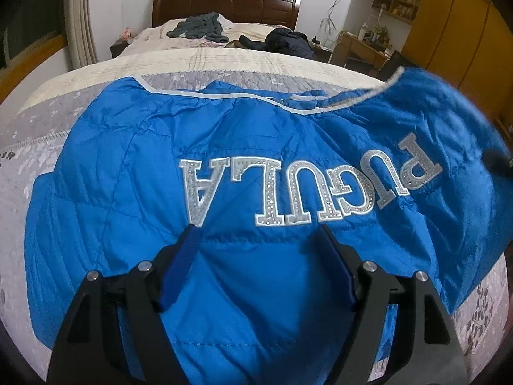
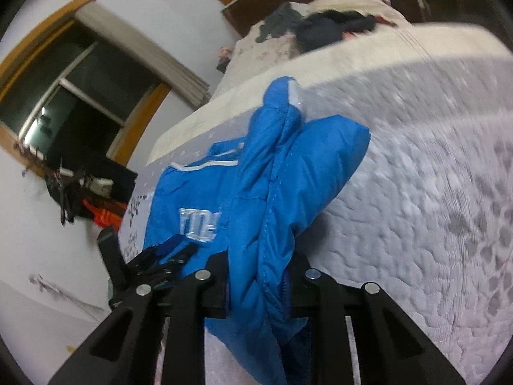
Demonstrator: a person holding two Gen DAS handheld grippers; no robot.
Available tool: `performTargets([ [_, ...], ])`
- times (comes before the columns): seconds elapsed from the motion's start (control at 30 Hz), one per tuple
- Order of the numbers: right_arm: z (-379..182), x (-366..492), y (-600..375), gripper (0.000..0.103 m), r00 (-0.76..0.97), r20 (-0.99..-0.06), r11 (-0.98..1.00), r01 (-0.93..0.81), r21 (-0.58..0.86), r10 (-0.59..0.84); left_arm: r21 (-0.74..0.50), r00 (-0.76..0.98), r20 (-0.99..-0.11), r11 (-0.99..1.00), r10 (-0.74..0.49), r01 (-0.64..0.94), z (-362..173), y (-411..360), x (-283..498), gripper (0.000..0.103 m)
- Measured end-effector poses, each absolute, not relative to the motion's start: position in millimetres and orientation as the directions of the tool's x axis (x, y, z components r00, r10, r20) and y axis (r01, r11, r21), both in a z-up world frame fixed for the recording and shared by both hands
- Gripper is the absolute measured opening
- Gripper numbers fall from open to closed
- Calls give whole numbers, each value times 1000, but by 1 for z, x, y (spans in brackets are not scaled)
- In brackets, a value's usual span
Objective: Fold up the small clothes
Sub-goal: 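Fold the held side over the jacket back with the right tool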
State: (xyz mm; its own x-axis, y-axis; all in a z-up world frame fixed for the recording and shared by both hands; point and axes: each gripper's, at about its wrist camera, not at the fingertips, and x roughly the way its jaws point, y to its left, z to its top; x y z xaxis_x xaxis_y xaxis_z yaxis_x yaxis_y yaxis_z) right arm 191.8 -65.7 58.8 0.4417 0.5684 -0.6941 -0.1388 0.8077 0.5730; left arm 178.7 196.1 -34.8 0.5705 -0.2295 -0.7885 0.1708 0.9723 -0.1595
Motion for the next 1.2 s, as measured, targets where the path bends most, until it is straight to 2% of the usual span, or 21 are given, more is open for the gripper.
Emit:
performTargets([
  [0.17, 90, 198, -7, 23, 420, -753, 861, -208, 464, 507, -172, 565, -789, 970, -240, 171, -35, 197, 179, 74],
  [0.37, 97, 207, 52, 23, 386, -804, 889, -262, 374, 452, -198, 558, -787, 964, -263, 176, -34, 202, 180, 74],
  [0.67, 77, 211, 103, 24, 343, -841, 895, -313, 317, 418, -379, 560, -741, 919, -371, 107, -12, 255, 185, 69],
  [1.2, 22, 220, 153, 36, 276, -865, 883, -345, 318, 420, -467, 569, -704, 881, -425, 81, -5, 282, 185, 68],
])
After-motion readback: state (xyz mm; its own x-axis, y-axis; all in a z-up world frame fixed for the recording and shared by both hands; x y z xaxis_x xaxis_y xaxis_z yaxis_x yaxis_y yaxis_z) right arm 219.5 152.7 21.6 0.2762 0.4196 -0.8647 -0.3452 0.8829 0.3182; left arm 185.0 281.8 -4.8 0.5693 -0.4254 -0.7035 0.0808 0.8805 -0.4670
